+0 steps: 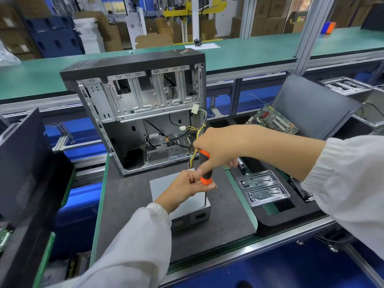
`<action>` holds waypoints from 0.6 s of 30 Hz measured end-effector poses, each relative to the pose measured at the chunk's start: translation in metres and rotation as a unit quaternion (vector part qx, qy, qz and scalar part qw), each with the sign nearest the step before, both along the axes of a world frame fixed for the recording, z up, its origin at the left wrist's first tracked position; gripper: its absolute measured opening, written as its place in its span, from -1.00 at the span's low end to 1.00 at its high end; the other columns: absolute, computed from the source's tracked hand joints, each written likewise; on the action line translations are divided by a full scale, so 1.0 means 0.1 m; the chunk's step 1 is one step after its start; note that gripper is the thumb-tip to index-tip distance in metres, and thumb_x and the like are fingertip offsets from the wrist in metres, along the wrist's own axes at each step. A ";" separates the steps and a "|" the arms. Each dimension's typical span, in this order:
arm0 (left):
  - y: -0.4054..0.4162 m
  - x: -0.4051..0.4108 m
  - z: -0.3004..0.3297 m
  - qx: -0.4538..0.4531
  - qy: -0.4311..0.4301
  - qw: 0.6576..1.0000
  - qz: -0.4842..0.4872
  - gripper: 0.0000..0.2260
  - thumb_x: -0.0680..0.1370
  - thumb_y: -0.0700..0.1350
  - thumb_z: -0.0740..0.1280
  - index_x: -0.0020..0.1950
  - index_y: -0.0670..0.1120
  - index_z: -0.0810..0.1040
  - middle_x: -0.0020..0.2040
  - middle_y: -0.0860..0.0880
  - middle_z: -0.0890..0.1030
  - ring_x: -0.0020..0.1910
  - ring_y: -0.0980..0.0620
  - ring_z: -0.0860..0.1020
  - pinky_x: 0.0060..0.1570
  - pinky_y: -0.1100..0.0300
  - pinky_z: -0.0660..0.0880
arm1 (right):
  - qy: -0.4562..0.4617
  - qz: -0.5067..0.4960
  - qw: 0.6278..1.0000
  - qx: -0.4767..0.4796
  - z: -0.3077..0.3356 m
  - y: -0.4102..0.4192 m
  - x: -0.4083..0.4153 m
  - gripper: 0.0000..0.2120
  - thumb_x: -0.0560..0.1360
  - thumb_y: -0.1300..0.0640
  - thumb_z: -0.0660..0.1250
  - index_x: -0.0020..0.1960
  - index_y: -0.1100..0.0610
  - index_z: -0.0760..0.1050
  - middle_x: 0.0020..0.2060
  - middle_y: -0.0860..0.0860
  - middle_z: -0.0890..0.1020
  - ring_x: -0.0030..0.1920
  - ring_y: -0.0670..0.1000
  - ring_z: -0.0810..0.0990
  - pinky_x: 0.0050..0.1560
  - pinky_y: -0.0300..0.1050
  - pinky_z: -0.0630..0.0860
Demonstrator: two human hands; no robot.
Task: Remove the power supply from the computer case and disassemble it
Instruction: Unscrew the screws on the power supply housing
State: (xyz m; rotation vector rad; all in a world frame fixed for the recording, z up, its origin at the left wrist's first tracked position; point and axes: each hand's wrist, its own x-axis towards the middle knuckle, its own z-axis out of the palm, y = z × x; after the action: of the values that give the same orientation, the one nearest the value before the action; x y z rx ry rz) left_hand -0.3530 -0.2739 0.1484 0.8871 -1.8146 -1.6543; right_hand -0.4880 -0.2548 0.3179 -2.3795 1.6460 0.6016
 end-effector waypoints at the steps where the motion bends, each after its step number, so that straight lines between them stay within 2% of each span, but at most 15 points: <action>1: 0.00 0.01 0.01 -0.002 -0.001 1.000 0.000 -0.97 0.47 -0.12 0.48 -0.17 -0.02 0.70 -0.20 -0.16 0.49 -0.29 -0.02 0.20 -0.35 0.28 0.14 | -0.001 0.002 1.000 -0.010 -0.03 -0.01 0.01 -0.56 0.49 -0.21 0.31 0.02 0.19 0.41 -0.41 0.04 0.61 -0.50 0.01 0.63 -0.48 -0.24 0.52; 3: 0.00 0.03 0.02 -0.008 -0.001 1.000 -0.007 -0.95 0.49 -0.16 0.47 -0.14 -0.02 0.71 -0.26 -0.09 0.53 -0.32 0.10 0.34 -0.34 0.42 0.27 | -0.009 0.010 1.000 -0.021 -0.07 -0.04 0.01 -0.65 0.52 -0.16 0.30 -0.11 0.14 0.39 -0.64 -0.04 0.53 -0.53 -0.01 0.61 -0.49 -0.25 0.44; 4: -0.01 0.05 0.02 -0.009 -0.008 1.000 -0.012 -0.94 0.50 -0.17 0.46 -0.12 -0.01 0.71 -0.29 -0.12 0.50 -0.30 0.09 0.38 -0.33 0.48 0.32 | -0.012 0.014 1.000 -0.022 -0.07 -0.05 0.01 -0.66 0.52 -0.14 0.30 -0.13 0.14 0.39 -0.68 -0.06 0.50 -0.52 -0.01 0.62 -0.48 -0.25 0.42; 6: -0.03 0.11 0.01 -0.012 -0.036 0.999 -0.024 -0.93 0.49 -0.14 0.47 -0.04 -0.02 0.70 -0.33 -0.20 0.27 -0.32 -0.02 0.29 -0.31 0.51 0.32 | -0.016 0.019 0.999 -0.022 -0.08 -0.06 0.00 -0.67 0.53 -0.13 0.29 -0.14 0.14 0.39 -0.71 -0.08 0.47 -0.46 0.02 0.65 -0.46 -0.23 0.39; 7: -0.05 0.14 -0.03 -0.014 -0.049 0.998 -0.031 -0.88 0.49 -0.14 0.48 0.02 -0.06 0.69 -0.36 -0.17 0.17 -0.36 0.01 0.21 -0.34 0.46 0.28 | -0.018 0.019 0.999 -0.021 -0.08 -0.07 -0.01 -0.67 0.53 -0.12 0.28 -0.15 0.14 0.38 -0.72 -0.10 0.46 -0.42 0.03 0.66 -0.45 -0.23 0.39; 9: -0.10 0.22 -0.13 -0.024 -0.092 0.995 -0.037 -0.83 0.49 -0.17 0.48 0.07 -0.13 0.66 -0.41 0.01 0.13 -0.42 0.07 0.12 -0.37 0.31 0.16 | -0.023 0.016 0.999 -0.021 -0.06 -0.08 -0.03 -0.68 0.53 -0.11 0.28 -0.16 0.14 0.36 -0.73 -0.12 0.45 -0.43 0.03 0.66 -0.43 -0.22 0.41; 11: -0.12 0.29 -0.22 -0.055 -0.145 0.987 -0.044 -0.84 0.48 -0.19 0.49 0.05 -0.14 0.65 -0.44 0.09 0.16 -0.45 0.11 0.13 -0.38 0.26 0.10 | -0.025 0.007 0.999 -0.025 -0.01 -0.09 -0.04 -0.67 0.53 -0.11 0.28 -0.14 0.16 0.39 -0.70 -0.10 0.48 -0.49 0.00 0.64 -0.43 -0.24 0.41; 15: -0.10 0.26 -0.32 -0.114 -0.181 0.975 -0.052 -0.86 0.44 -0.10 0.54 -0.06 0.01 0.63 -0.48 0.13 0.18 -0.47 0.14 0.16 -0.40 0.31 0.12 | -0.038 -0.008 0.999 -0.018 0.07 -0.11 -0.04 -0.66 0.54 -0.11 0.28 -0.07 0.20 0.42 -0.67 -0.07 0.52 -0.51 -0.01 0.63 -0.40 -0.22 0.47; 18: -0.06 0.17 -0.38 -0.137 -0.165 0.976 -0.044 -0.89 0.44 -0.04 0.53 -0.12 0.02 0.63 -0.48 0.11 0.18 -0.44 0.12 0.16 -0.38 0.26 0.11 | -0.050 -0.019 0.998 -0.015 0.13 -0.12 -0.04 -0.63 0.54 -0.11 0.28 0.00 0.23 0.45 -0.64 -0.08 0.54 -0.51 -0.01 0.64 -0.38 -0.23 0.51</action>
State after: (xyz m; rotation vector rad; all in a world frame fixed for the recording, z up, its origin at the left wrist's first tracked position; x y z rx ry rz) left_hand -0.3356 -0.2796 0.1105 1.0137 -2.2698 -1.3185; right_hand -0.4921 -0.2668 0.3307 -2.3520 1.6658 0.4454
